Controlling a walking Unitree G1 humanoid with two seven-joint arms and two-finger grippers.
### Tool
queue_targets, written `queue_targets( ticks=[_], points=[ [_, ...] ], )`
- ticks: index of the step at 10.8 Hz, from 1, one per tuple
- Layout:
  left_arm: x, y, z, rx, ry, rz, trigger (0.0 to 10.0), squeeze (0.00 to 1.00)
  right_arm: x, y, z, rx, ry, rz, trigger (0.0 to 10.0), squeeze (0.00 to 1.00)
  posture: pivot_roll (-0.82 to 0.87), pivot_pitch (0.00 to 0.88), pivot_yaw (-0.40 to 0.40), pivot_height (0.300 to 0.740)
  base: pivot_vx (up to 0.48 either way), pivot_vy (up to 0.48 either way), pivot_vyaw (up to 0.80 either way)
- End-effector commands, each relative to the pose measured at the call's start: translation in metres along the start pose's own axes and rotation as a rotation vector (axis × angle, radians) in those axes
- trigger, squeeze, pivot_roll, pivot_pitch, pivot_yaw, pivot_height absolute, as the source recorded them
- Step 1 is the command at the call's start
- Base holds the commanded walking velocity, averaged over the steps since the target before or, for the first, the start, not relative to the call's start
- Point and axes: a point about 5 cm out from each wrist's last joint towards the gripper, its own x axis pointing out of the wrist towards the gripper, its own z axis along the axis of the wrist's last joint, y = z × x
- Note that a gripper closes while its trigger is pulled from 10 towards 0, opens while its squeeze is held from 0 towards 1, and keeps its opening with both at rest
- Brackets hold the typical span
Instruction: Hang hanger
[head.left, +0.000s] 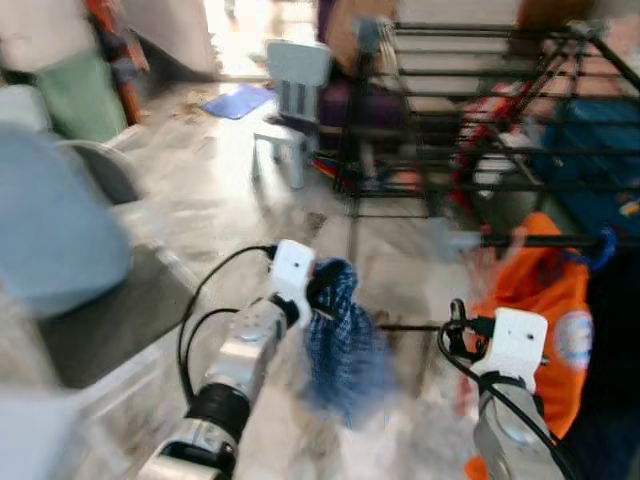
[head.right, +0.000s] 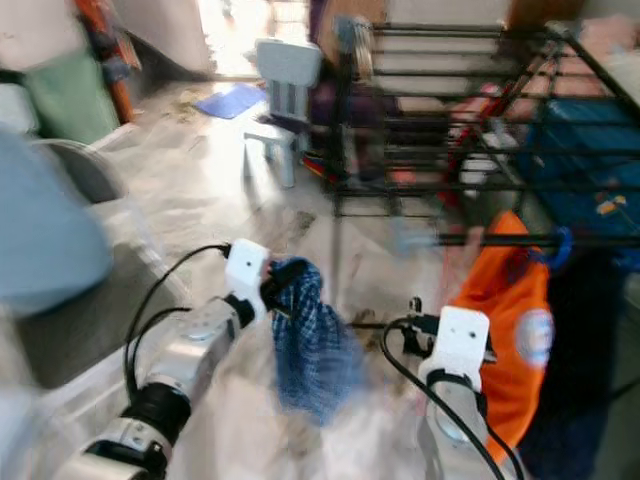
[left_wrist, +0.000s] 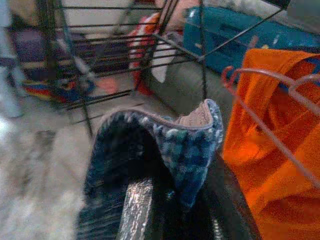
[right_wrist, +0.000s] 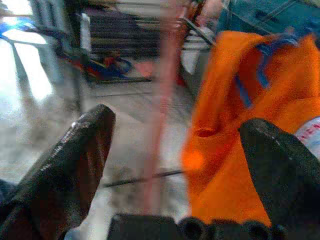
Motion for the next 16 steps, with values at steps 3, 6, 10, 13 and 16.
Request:
queue_targets(
  ticks=[3, 6, 10, 13, 16],
  points=[
    [0.001, 0.002, 0.006, 0.024, -0.011, -0.004, 10.0, 0.00, 0.001, 0.001, 0.002, 0.004, -0.006, -0.008, 10.0, 0.00, -0.05, 0.000, -0.015, 0.740, 0.000, 0.000, 0.00],
    [0.002, 0.001, 0.005, 0.023, -0.003, -0.007, 10.0, 0.00, 0.002, 0.006, -0.008, -0.006, 0.062, 0.040, 10.0, 0.00, -0.05, 0.000, -0.019, 0.740, 0.000, 0.000, 0.00],
    [0.002, -0.003, 0.003, 0.013, 0.002, -0.015, 10.0, 0.00, 0.001, -0.007, -0.024, -0.028, 0.188, 0.001, 10.0, 0.00, -0.05, 0.000, -0.026, 0.740, 0.000, 0.000, 0.00],
    [0.003, -0.005, 0.003, 0.008, 0.002, -0.015, 10.0, 0.00, 0.005, -0.027, -0.019, -0.077, 0.182, -0.099, 10.0, 0.00, -0.06, 0.000, -0.030, 0.740, 0.000, 0.000, 0.00],
    [0.002, -0.004, 0.003, 0.003, 0.003, -0.006, 10.0, 0.00, 0.004, -0.036, -0.022, -0.105, 0.213, -0.170, 10.0, 0.00, -0.06, 0.000, -0.032, 0.740, 0.000, 0.000, 0.00]
  ],
)
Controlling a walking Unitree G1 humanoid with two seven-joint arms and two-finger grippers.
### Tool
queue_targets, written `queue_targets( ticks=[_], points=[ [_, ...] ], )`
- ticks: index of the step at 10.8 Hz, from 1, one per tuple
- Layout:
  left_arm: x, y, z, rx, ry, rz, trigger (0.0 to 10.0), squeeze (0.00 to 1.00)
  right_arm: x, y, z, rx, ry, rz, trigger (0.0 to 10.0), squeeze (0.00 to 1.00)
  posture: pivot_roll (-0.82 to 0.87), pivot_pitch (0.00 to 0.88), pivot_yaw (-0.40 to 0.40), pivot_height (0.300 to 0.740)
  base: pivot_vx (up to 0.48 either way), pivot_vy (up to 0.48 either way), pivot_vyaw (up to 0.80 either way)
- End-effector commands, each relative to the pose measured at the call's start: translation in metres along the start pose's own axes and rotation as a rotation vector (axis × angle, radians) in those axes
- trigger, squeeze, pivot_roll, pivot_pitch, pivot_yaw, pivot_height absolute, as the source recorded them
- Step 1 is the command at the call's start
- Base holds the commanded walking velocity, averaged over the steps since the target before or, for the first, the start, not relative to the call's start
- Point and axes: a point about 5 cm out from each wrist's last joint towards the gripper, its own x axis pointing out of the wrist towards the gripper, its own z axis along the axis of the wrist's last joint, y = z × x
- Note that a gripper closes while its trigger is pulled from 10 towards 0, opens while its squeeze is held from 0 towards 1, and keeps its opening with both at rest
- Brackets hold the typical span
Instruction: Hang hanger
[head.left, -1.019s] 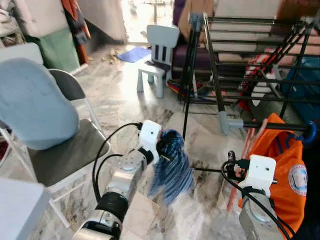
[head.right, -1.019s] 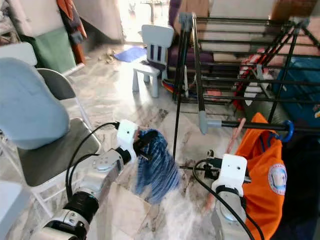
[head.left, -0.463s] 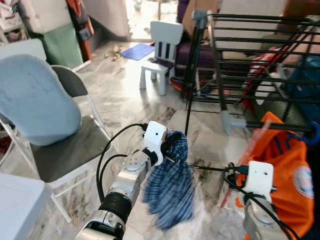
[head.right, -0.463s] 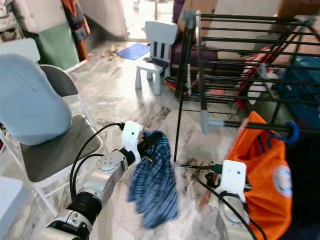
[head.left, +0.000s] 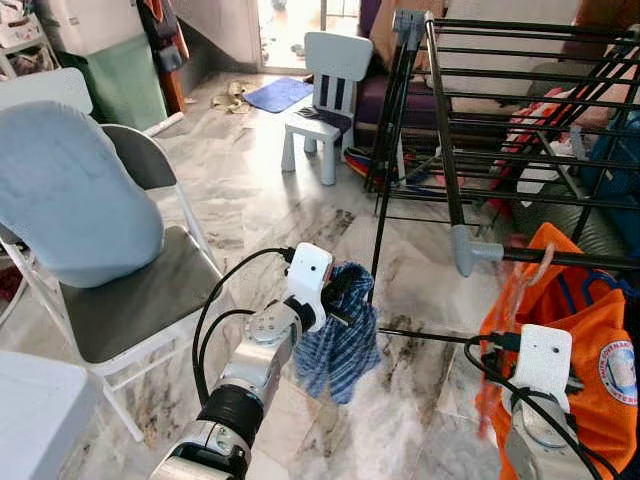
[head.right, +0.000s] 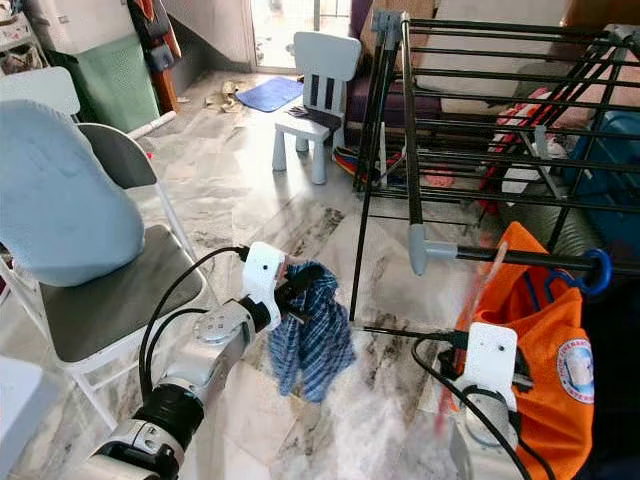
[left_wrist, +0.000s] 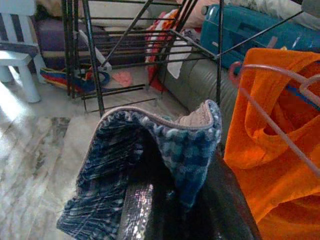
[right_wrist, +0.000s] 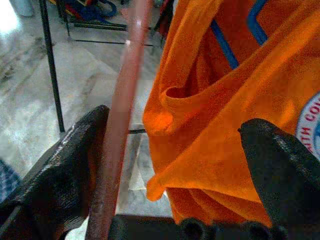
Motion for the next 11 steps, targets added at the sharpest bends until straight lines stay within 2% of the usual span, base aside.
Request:
queue_targets(
  ticks=[1, 3, 5, 10, 11],
  points=[
    [0.001, 0.000, 0.005, 0.010, -0.013, 0.004, 10.0, 0.00, 0.000, -0.003, 0.001, 0.009, 0.001, -0.018, 10.0, 0.00, -0.06, 0.000, -0.030, 0.740, 0.000, 0.000, 0.00],
    [0.001, 0.000, 0.005, 0.013, -0.012, 0.004, 10.0, 0.00, -0.002, -0.001, 0.007, 0.022, -0.042, -0.015, 10.0, 0.00, -0.06, 0.000, -0.028, 0.740, 0.000, 0.000, 0.00],
    [0.002, 0.000, 0.005, 0.017, -0.010, 0.005, 10.0, 0.00, -0.002, -0.008, 0.005, 0.017, -0.033, -0.060, 10.0, 0.00, -0.06, 0.000, -0.024, 0.740, 0.000, 0.000, 0.00],
    [0.003, -0.001, 0.005, 0.020, -0.005, 0.010, 10.0, 0.00, 0.008, 0.002, 0.013, 0.025, -0.034, 0.110, 10.0, 0.00, -0.06, 0.000, -0.026, 0.740, 0.000, 0.000, 0.00],
    [0.003, -0.001, 0.005, 0.019, -0.004, 0.011, 10.0, 0.00, 0.011, -0.001, 0.015, 0.022, -0.033, 0.104, 0.0, 0.00, -0.06, 0.000, -0.026, 0.740, 0.000, 0.000, 0.00]
  ],
)
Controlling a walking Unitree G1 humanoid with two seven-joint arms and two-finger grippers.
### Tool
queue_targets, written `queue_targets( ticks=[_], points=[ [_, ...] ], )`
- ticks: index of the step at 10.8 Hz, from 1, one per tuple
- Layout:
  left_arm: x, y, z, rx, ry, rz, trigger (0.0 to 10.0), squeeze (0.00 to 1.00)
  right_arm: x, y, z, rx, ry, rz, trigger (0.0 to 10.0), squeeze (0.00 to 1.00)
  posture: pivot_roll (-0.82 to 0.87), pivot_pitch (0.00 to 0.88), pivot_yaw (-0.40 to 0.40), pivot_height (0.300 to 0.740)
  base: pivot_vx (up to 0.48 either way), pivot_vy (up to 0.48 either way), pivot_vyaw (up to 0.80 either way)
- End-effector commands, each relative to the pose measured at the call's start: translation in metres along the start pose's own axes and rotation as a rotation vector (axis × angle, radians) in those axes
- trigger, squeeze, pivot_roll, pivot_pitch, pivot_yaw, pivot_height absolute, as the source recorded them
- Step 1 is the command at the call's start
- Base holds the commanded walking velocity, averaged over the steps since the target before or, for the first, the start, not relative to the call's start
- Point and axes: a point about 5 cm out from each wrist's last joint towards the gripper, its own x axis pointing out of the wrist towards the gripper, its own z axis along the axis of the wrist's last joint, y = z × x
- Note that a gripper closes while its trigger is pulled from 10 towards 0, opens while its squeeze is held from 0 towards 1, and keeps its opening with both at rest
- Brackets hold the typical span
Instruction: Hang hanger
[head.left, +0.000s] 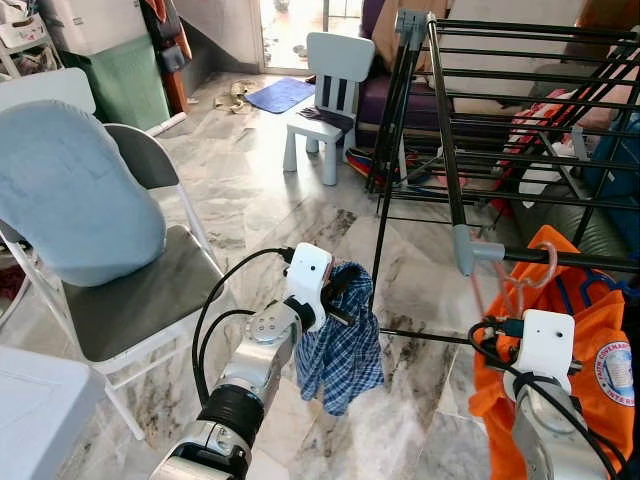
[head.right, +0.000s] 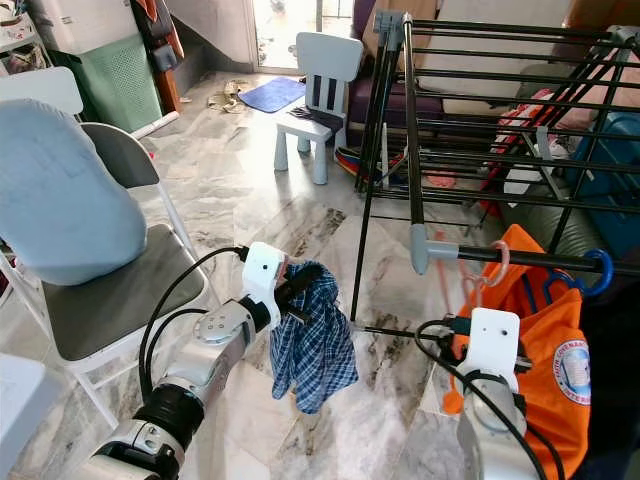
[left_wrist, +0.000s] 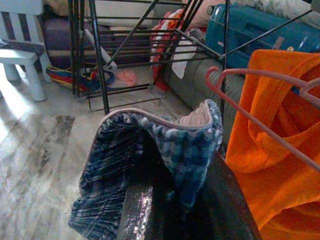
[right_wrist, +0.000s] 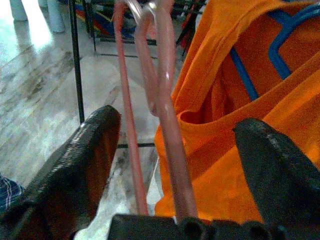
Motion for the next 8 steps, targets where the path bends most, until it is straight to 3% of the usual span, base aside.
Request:
queue_targets(
  ticks=[1, 8],
  points=[
    [0.0029, -0.0017, 0.0048, 0.019, -0.004, -0.006, 10.0, 0.00, 0.0025, -0.0025, 0.0013, 0.005, 0.009, 0.001, 0.0, 0.00, -0.06, 0.000, -0.026, 0.740, 0.000, 0.000, 0.00],
    [0.0029, -0.0024, 0.0023, 0.023, 0.015, -0.006, 10.0, 0.00, 0.0022, -0.0037, -0.0047, 0.046, 0.072, 0.053, 0.0, 0.00, -0.06, 0.000, -0.027, 0.740, 0.000, 0.000, 0.00]
  ],
)
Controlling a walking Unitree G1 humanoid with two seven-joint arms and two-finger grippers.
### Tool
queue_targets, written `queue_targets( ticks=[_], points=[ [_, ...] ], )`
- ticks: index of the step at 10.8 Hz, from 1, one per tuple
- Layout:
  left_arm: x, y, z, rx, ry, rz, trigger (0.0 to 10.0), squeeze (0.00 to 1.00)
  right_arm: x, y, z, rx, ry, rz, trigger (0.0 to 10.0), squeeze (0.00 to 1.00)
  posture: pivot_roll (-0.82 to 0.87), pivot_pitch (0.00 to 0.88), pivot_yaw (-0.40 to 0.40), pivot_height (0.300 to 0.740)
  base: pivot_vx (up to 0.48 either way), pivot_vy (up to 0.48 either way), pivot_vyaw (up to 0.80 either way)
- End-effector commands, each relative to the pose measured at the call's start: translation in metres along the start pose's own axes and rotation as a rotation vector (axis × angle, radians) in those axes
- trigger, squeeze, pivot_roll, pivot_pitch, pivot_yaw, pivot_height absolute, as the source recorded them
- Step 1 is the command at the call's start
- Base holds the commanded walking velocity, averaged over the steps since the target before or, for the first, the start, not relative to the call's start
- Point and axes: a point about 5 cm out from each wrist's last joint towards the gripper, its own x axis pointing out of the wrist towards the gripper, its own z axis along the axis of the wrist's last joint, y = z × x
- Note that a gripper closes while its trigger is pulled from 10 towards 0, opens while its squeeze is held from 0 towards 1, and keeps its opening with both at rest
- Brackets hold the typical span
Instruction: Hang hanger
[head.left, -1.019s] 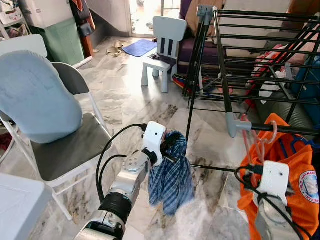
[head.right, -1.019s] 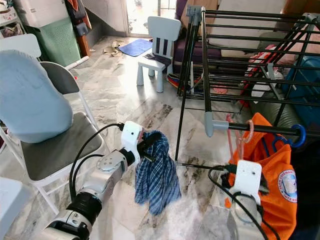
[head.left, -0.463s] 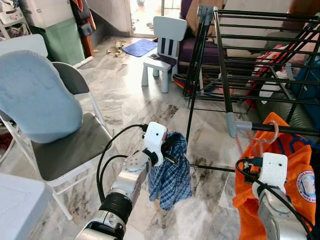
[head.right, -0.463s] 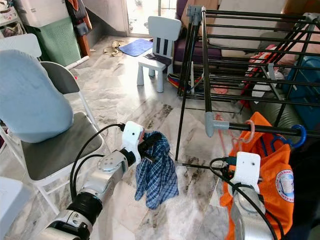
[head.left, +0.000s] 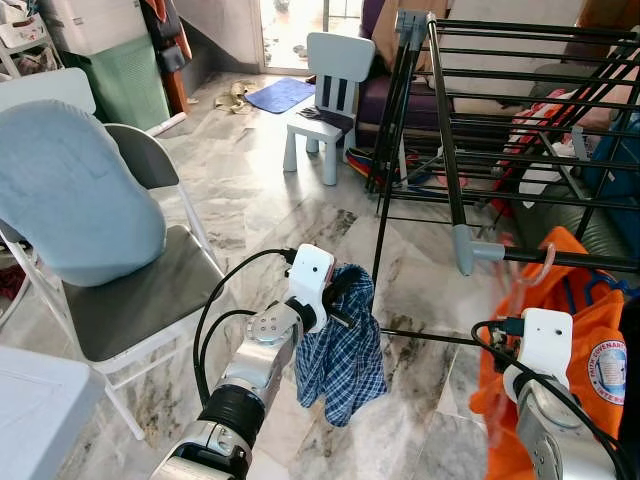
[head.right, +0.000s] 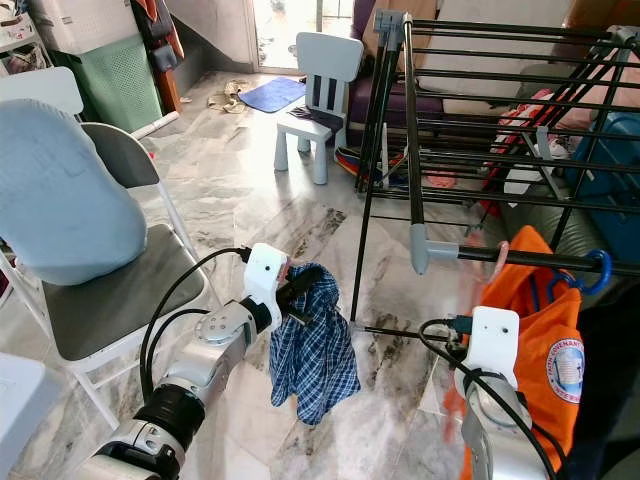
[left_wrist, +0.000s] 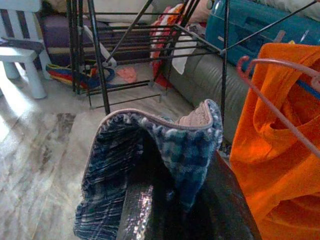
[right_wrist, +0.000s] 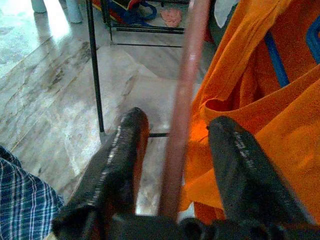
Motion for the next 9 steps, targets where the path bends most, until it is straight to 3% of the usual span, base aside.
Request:
queue_targets(
  ticks=[1, 9],
  points=[
    [0.0024, -0.0014, 0.0036, 0.011, -0.002, -0.003, 10.0, 0.00, -0.0006, -0.0028, -0.0041, 0.011, 0.024, -0.009, 0.0, 0.00, -0.06, 0.000, -0.027, 0.740, 0.000, 0.000, 0.00],
    [0.0036, -0.0027, 0.0041, 0.013, -0.001, -0.008, 10.0, 0.00, -0.0036, 0.0028, -0.0071, -0.013, 0.034, 0.018, 0.0, 0.00, -0.06, 0.000, -0.026, 0.740, 0.000, 0.000, 0.00]
  ],
)
